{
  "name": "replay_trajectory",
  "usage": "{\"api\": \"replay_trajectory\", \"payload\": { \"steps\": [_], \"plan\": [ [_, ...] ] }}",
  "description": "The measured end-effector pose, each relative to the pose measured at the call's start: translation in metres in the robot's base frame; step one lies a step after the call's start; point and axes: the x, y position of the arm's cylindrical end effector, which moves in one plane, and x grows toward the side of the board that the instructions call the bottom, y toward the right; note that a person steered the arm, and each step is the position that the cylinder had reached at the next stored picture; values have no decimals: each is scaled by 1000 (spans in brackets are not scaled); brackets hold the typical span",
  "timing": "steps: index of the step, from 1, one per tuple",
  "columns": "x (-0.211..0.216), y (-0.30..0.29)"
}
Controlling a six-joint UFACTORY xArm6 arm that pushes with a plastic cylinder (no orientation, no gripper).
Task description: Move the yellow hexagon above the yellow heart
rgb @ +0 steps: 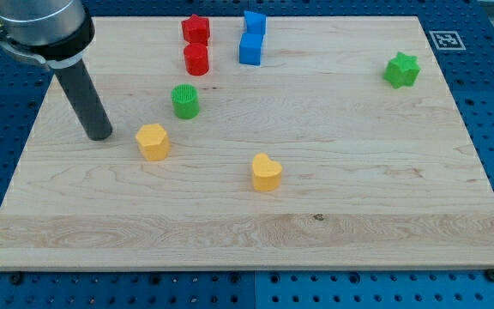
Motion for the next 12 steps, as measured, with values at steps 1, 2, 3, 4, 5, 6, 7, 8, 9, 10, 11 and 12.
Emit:
{"api": "replay_trajectory", "payload": {
  "steps": [1,2,3,4,5,6,7,8,9,10,11,12],
  "plan": [
    [0,5],
    [0,20],
    [0,37],
    [0,58],
    [2,69],
    [5,65],
    [5,49],
    [6,45],
    [21,51],
    [42,70],
    [54,95],
    [26,114]
  ]
}}
